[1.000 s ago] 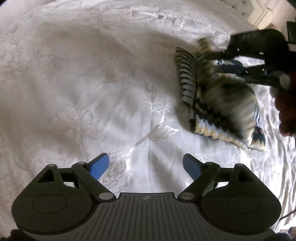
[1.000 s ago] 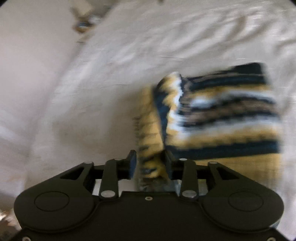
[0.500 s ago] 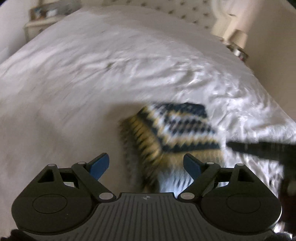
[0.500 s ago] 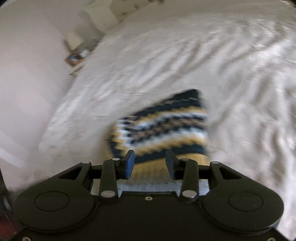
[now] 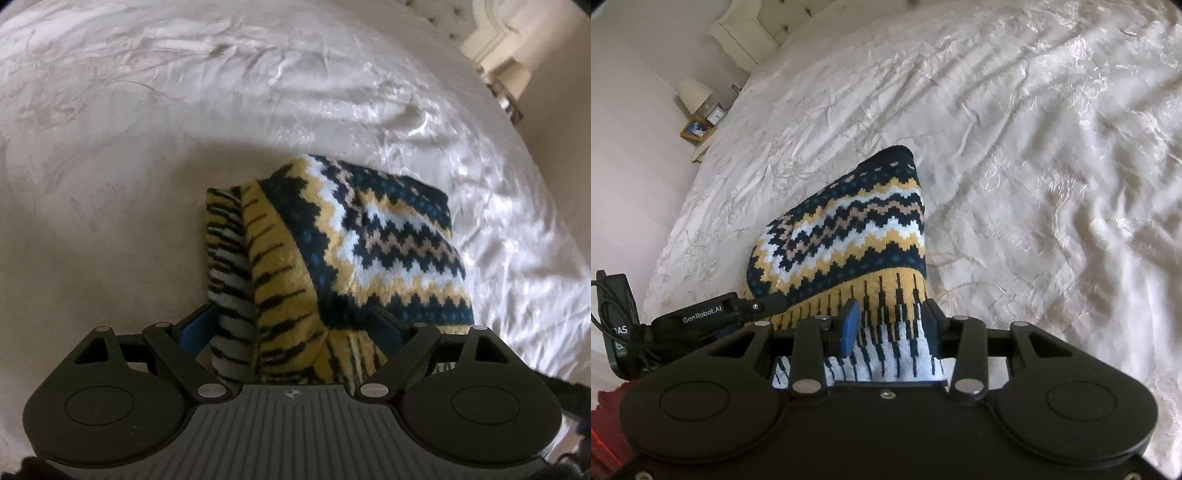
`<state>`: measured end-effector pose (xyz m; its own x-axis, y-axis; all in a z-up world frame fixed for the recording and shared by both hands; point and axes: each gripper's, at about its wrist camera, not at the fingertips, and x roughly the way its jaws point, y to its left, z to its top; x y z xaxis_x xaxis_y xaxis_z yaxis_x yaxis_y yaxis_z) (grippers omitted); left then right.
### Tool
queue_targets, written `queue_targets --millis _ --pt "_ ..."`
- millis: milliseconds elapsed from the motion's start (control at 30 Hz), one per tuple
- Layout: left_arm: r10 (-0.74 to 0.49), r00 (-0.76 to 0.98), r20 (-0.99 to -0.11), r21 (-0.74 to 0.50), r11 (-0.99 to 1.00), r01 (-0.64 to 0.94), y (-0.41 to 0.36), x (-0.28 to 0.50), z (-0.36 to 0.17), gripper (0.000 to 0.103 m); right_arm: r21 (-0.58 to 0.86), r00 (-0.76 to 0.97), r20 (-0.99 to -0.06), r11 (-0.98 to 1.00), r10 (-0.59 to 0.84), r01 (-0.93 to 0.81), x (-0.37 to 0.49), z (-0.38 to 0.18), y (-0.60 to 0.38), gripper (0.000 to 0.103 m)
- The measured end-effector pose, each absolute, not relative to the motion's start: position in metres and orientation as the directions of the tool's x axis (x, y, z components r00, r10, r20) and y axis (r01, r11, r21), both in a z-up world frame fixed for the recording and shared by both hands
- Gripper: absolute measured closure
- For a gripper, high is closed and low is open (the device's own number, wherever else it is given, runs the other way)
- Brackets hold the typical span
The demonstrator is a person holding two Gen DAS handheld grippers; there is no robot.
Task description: Fold small clothes
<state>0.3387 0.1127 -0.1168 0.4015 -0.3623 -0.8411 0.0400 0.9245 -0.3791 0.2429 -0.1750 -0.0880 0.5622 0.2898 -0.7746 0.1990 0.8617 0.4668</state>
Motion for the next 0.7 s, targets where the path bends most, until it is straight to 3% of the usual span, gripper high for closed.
queue_targets --millis 100,133,167,400,533,633,700 --pt "-0.361 0.405 -0.84 -0.384 0.923 0.026 0.114 0.339 -0.115 0.024 0.472 0.559 -0.774 0.859 0.298 0.196 0.245 -0.091 -0.174 0.054" --pt "-0.341 0.422 -0.84 -0.369 0.929 0.016 0.115 0.337 -0.111 0.039 0.473 0.558 -0.774 0.86 0.3 0.193 0.245 -0.091 -0.173 0.054" --pt "-0.321 0.436 -0.841 -0.352 0.936 0.011 0.114 0.338 -0.108 0.047 0.472 0.556 -0.774 0.861 0.302 0.189 0.246 -0.092 -0.173 0.054" --pt "-0.324 0.517 -0.792 -0.311 0.944 0.115 0.095 0.328 -0.086 0.051 0.483 0.554 -0.77 0.856 0.315 0.185 0.246 -0.096 -0.174 0.054" --pt "-0.275 0.445 -0.853 -0.271 0.96 0.074 0.088 0.342 -0.103 0.051 0.495 0.556 -0.765 0.85 0.326 0.182 0.245 -0.096 -0.173 0.054" --pt "-0.343 0.389 -0.855 -0.377 0.926 -0.012 0.102 0.351 -0.121 0.052 0.506 0.563 -0.756 0.843 0.334 0.18 0.243 -0.093 -0.173 0.054" --pt "-0.398 0.403 -0.824 -0.455 0.889 -0.053 0.108 0.352 -0.121 0.06 0.508 0.564 -0.755 0.843 0.336 0.177 0.241 -0.093 -0.173 0.053"
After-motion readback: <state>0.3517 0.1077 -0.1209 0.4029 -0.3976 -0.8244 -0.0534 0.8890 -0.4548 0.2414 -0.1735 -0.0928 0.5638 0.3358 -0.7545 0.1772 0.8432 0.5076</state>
